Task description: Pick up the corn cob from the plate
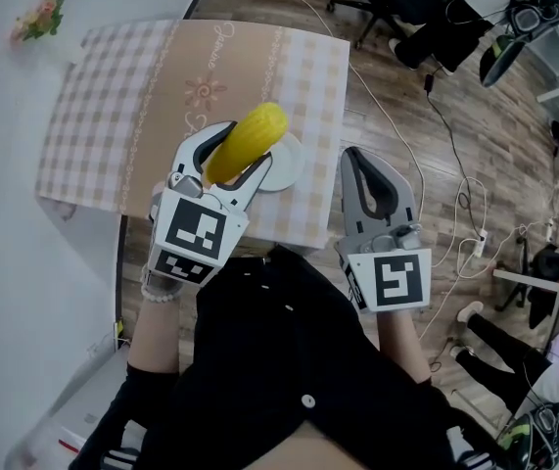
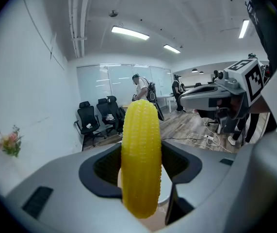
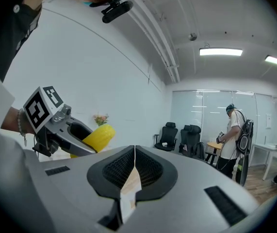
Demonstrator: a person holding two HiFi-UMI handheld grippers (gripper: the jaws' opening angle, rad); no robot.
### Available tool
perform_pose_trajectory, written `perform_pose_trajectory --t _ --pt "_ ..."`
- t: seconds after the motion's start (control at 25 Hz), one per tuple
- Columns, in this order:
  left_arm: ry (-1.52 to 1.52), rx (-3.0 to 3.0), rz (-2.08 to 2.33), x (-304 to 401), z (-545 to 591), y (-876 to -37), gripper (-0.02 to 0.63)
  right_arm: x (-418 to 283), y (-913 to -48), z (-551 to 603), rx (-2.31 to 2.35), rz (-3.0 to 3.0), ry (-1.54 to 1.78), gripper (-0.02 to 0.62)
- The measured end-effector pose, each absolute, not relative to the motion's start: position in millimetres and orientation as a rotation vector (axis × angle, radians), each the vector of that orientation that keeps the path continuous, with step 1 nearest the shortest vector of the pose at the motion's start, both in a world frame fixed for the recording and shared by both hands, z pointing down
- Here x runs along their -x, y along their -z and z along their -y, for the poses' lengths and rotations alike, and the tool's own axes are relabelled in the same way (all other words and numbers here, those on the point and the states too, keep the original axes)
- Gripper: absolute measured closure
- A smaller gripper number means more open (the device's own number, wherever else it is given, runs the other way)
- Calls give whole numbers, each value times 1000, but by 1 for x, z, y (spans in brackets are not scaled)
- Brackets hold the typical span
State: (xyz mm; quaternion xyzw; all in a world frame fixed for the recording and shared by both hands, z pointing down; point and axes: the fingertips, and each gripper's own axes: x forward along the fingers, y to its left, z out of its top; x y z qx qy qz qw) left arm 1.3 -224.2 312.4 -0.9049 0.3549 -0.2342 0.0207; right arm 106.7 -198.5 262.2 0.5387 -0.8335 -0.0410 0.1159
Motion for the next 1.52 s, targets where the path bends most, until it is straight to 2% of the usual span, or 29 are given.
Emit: perform_pose_trajectory --t 0.68,1.52 --pt "643 2736 -1244 30 207 -276 348 -97 -251 200 -1512 2449 190 552" --pt "660 2744 -1229 25 207 -283 348 -100 -247 195 -1524 2420 225 554"
